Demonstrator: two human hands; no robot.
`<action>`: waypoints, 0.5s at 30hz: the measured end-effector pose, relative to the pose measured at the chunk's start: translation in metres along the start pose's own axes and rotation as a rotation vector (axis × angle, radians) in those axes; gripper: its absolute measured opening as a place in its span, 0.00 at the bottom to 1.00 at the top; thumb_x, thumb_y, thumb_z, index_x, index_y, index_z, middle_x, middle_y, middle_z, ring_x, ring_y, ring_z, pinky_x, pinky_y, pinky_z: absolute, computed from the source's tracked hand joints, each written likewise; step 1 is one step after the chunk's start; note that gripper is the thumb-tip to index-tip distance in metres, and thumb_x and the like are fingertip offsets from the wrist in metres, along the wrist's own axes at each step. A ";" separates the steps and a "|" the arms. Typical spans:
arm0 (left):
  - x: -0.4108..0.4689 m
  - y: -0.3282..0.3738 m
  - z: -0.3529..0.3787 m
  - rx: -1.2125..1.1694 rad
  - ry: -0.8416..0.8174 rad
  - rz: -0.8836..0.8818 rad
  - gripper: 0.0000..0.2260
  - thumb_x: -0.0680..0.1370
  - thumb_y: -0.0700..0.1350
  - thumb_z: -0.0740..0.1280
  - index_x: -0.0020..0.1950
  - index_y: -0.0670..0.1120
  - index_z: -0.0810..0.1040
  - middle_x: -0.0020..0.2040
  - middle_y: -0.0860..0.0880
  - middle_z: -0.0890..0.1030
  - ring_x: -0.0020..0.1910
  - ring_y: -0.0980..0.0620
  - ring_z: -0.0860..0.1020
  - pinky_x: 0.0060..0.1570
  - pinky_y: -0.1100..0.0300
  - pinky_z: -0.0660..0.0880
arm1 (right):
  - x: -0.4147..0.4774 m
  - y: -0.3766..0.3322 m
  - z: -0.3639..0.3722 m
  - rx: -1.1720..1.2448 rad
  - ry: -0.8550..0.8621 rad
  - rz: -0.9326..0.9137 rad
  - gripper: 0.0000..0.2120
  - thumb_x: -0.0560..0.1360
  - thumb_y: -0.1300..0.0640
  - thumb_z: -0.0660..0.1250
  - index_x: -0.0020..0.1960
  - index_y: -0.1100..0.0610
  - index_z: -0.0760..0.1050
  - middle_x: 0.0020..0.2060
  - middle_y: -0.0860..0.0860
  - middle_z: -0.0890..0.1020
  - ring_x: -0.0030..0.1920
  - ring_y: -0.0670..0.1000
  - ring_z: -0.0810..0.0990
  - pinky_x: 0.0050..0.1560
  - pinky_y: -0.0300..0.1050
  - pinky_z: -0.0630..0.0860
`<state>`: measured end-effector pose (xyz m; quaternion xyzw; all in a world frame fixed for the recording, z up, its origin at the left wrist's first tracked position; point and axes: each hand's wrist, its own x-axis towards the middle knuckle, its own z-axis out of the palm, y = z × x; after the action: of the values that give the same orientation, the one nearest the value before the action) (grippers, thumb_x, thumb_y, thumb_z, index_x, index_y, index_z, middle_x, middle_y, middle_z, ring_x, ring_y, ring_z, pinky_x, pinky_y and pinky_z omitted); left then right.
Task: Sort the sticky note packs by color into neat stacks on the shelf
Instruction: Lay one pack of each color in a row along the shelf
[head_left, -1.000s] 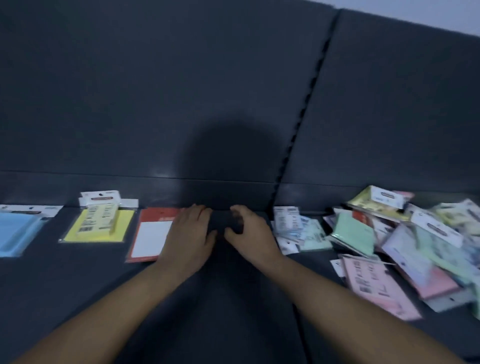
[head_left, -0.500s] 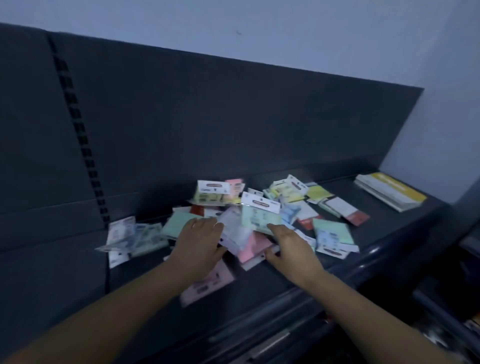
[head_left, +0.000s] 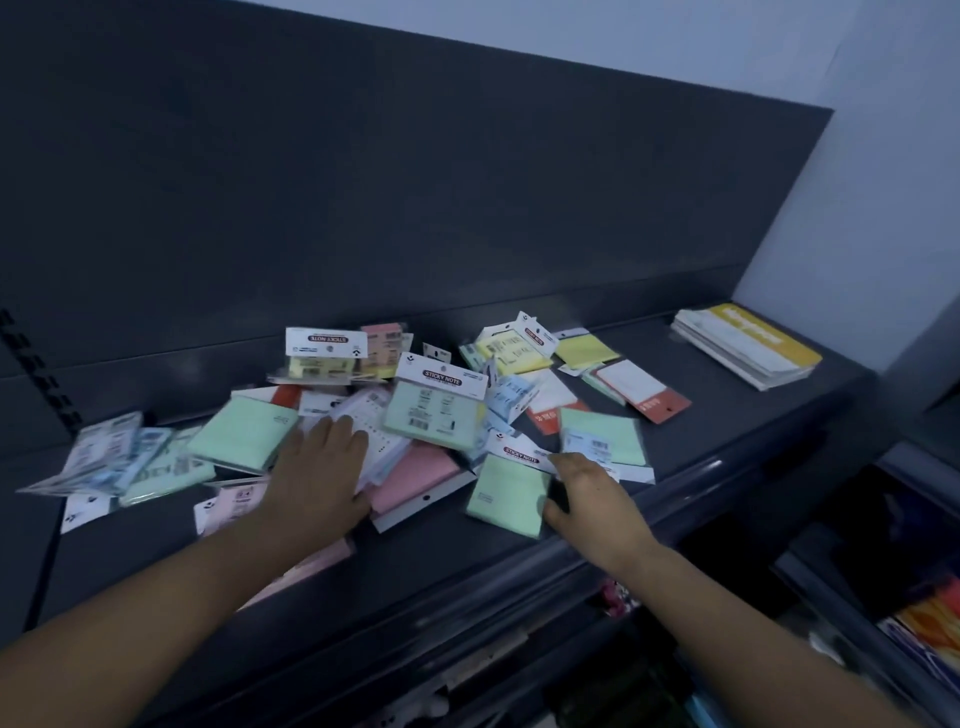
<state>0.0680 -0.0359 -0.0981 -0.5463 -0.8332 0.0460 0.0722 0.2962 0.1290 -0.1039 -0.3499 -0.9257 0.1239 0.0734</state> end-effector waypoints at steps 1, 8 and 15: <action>0.003 0.001 -0.001 0.000 -0.025 -0.028 0.24 0.67 0.53 0.70 0.58 0.41 0.73 0.58 0.41 0.73 0.58 0.40 0.73 0.55 0.45 0.73 | 0.005 0.000 0.002 0.009 -0.002 0.002 0.24 0.77 0.53 0.62 0.71 0.57 0.63 0.65 0.52 0.72 0.64 0.52 0.70 0.63 0.45 0.69; 0.028 -0.014 -0.004 0.124 -0.075 0.006 0.25 0.75 0.45 0.60 0.70 0.43 0.59 0.72 0.41 0.61 0.67 0.43 0.65 0.59 0.52 0.69 | 0.042 -0.028 0.014 0.035 -0.061 -0.138 0.25 0.78 0.54 0.60 0.72 0.60 0.62 0.69 0.53 0.69 0.69 0.52 0.66 0.68 0.41 0.61; 0.038 -0.052 -0.014 0.093 0.148 0.188 0.23 0.41 0.39 0.79 0.33 0.46 0.77 0.29 0.49 0.79 0.25 0.50 0.78 0.19 0.65 0.68 | 0.079 -0.062 0.024 0.014 0.139 -0.313 0.07 0.70 0.56 0.67 0.36 0.60 0.78 0.35 0.54 0.79 0.36 0.55 0.78 0.34 0.43 0.69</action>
<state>0.0080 -0.0219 -0.0737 -0.6201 -0.7676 0.0509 0.1541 0.1930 0.1326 -0.1056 -0.2086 -0.9607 0.0927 0.1582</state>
